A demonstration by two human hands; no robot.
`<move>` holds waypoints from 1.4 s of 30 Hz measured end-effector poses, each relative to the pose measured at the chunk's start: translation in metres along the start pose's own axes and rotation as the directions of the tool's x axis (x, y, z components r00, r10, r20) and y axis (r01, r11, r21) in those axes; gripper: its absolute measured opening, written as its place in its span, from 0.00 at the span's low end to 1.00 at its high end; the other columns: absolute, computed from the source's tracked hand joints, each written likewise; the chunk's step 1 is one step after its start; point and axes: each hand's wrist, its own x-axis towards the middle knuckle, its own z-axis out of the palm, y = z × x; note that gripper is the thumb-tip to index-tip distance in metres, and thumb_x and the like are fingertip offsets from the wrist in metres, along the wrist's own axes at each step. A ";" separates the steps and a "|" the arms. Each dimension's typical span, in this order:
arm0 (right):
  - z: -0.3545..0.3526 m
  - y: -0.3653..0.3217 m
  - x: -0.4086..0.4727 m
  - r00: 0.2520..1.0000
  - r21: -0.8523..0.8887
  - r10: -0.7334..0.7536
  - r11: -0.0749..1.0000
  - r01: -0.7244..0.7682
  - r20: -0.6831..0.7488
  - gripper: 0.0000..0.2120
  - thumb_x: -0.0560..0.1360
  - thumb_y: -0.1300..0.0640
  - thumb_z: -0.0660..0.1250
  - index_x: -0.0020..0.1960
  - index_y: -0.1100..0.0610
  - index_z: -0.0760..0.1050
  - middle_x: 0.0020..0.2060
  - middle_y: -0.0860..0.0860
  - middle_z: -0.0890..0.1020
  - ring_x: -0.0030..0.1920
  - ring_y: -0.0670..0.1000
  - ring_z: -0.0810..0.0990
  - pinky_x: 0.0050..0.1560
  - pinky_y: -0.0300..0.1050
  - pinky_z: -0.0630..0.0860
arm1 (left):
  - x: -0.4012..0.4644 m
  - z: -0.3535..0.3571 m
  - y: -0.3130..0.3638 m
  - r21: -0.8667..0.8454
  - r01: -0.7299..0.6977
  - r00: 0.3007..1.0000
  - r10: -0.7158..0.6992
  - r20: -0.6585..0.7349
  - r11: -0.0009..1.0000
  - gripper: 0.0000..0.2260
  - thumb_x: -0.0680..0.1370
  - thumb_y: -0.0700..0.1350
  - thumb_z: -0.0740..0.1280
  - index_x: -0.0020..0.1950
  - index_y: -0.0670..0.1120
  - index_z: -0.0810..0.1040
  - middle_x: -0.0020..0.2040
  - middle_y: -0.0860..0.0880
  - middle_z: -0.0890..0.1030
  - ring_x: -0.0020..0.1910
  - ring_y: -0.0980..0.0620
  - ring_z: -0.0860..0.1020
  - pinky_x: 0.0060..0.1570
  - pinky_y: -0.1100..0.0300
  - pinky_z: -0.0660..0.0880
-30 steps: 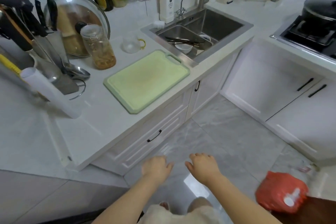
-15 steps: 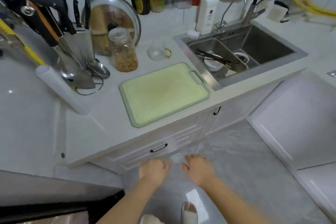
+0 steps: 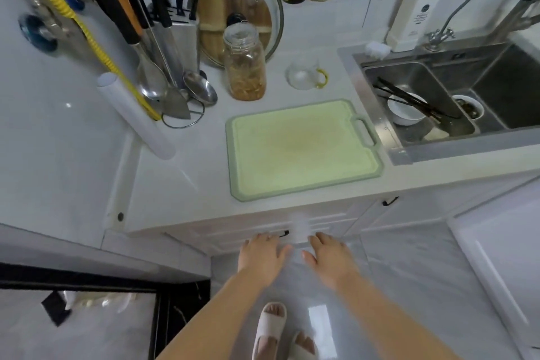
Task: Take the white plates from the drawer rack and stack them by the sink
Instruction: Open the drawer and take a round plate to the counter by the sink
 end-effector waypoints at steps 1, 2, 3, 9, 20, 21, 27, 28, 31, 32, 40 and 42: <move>0.000 0.001 0.005 1.000 -0.004 -0.004 1.000 0.004 0.005 0.26 0.80 0.43 0.50 0.75 0.55 0.58 0.74 0.53 0.63 0.74 0.52 0.60 0.71 0.50 0.60 | 0.005 0.000 -0.002 -0.014 -0.004 1.000 0.004 0.008 1.000 0.26 0.80 0.61 0.49 0.73 0.48 0.63 0.74 0.46 0.65 0.74 0.46 0.60 0.72 0.50 0.58; 0.000 0.002 0.010 1.000 -0.005 -0.004 1.000 0.004 0.015 0.27 0.80 0.43 0.50 0.76 0.54 0.55 0.76 0.52 0.59 0.76 0.52 0.56 0.73 0.51 0.57 | 0.010 0.001 -0.003 -0.027 -0.006 1.000 0.007 0.018 1.000 0.27 0.80 0.61 0.49 0.75 0.49 0.59 0.76 0.46 0.60 0.76 0.47 0.56 0.74 0.49 0.55; 0.000 0.003 0.015 1.000 -0.007 -0.006 1.000 0.006 0.026 0.28 0.80 0.43 0.49 0.77 0.53 0.52 0.78 0.52 0.55 0.77 0.51 0.52 0.75 0.52 0.54 | 0.015 0.002 -0.005 -0.034 -0.009 1.000 0.009 0.027 0.999 0.27 0.80 0.61 0.49 0.76 0.50 0.55 0.78 0.47 0.56 0.77 0.47 0.52 0.75 0.49 0.52; 0.003 0.002 0.048 0.994 -0.081 -0.093 0.992 0.098 0.060 0.32 0.80 0.40 0.46 0.78 0.53 0.41 0.79 0.50 0.45 0.78 0.52 0.42 0.77 0.54 0.44 | 0.042 0.017 -0.011 0.011 -0.034 0.998 0.033 0.046 0.999 0.31 0.79 0.63 0.45 0.77 0.50 0.45 0.79 0.47 0.50 0.78 0.47 0.47 0.75 0.47 0.43; 0.020 -0.008 0.079 0.993 -0.179 -0.118 0.977 0.119 0.014 0.32 0.80 0.39 0.43 0.78 0.56 0.47 0.77 0.52 0.56 0.77 0.54 0.53 0.77 0.56 0.43 | 0.066 0.030 -0.032 0.075 -0.101 0.995 0.101 0.005 0.992 0.30 0.79 0.62 0.44 0.76 0.46 0.52 0.77 0.47 0.58 0.76 0.46 0.54 0.75 0.47 0.47; 0.020 -0.009 0.081 0.993 -0.169 -0.120 0.978 0.120 0.007 0.32 0.80 0.39 0.43 0.78 0.56 0.48 0.77 0.51 0.57 0.77 0.54 0.53 0.77 0.56 0.43 | 0.067 0.029 -0.033 0.072 -0.097 0.995 0.097 0.003 0.993 0.30 0.79 0.62 0.44 0.76 0.46 0.52 0.77 0.47 0.58 0.75 0.46 0.55 0.74 0.47 0.47; 0.026 -0.015 0.087 0.991 -0.099 -0.128 0.987 0.123 -0.040 0.29 0.81 0.42 0.47 0.77 0.56 0.51 0.76 0.52 0.59 0.76 0.52 0.56 0.77 0.54 0.46 | 0.070 0.030 -0.037 0.026 -0.101 0.994 0.102 -0.030 0.995 0.28 0.79 0.61 0.46 0.75 0.47 0.57 0.74 0.47 0.63 0.73 0.46 0.59 0.73 0.50 0.54; 0.025 -0.016 0.087 0.991 -0.085 -0.121 0.990 0.115 -0.064 0.28 0.81 0.43 0.48 0.76 0.55 0.53 0.76 0.52 0.61 0.76 0.52 0.58 0.77 0.54 0.47 | 0.071 0.031 -0.038 0.025 -0.102 0.994 0.103 -0.042 0.994 0.28 0.79 0.61 0.46 0.74 0.47 0.58 0.73 0.47 0.64 0.73 0.47 0.60 0.72 0.51 0.55; 0.024 -0.019 0.088 0.991 -0.075 -0.102 0.993 0.095 -0.092 0.24 0.81 0.46 0.50 0.75 0.54 0.58 0.73 0.51 0.64 0.74 0.52 0.60 0.76 0.55 0.50 | 0.071 0.033 -0.039 0.028 -0.093 0.994 0.094 -0.063 0.995 0.27 0.80 0.60 0.47 0.75 0.46 0.58 0.74 0.47 0.63 0.73 0.48 0.59 0.72 0.52 0.57; 0.024 -0.020 0.088 0.991 -0.078 -0.096 0.993 0.089 -0.089 0.23 0.81 0.47 0.50 0.74 0.53 0.58 0.73 0.52 0.64 0.74 0.52 0.59 0.76 0.55 0.50 | 0.071 0.033 -0.039 0.025 -0.085 0.994 0.086 -0.064 0.996 0.27 0.80 0.59 0.47 0.75 0.46 0.58 0.74 0.47 0.63 0.73 0.48 0.59 0.72 0.53 0.57; 0.030 -0.031 0.084 0.998 -0.045 -0.021 0.999 0.018 -0.053 0.24 0.82 0.50 0.50 0.76 0.51 0.51 0.75 0.54 0.56 0.77 0.54 0.52 0.76 0.56 0.49 | 0.070 0.034 -0.034 -0.058 -0.066 0.994 0.061 -0.087 0.996 0.24 0.81 0.55 0.49 0.75 0.46 0.58 0.75 0.48 0.61 0.73 0.49 0.58 0.70 0.54 0.59; 0.032 -0.031 0.080 0.999 -0.045 -0.014 0.999 0.011 -0.050 0.25 0.82 0.50 0.49 0.77 0.50 0.48 0.77 0.54 0.54 0.78 0.54 0.49 0.76 0.56 0.49 | 0.066 0.034 -0.033 -0.054 -0.072 0.994 0.067 -0.090 0.996 0.24 0.81 0.54 0.48 0.75 0.45 0.55 0.76 0.49 0.58 0.75 0.50 0.55 0.70 0.54 0.59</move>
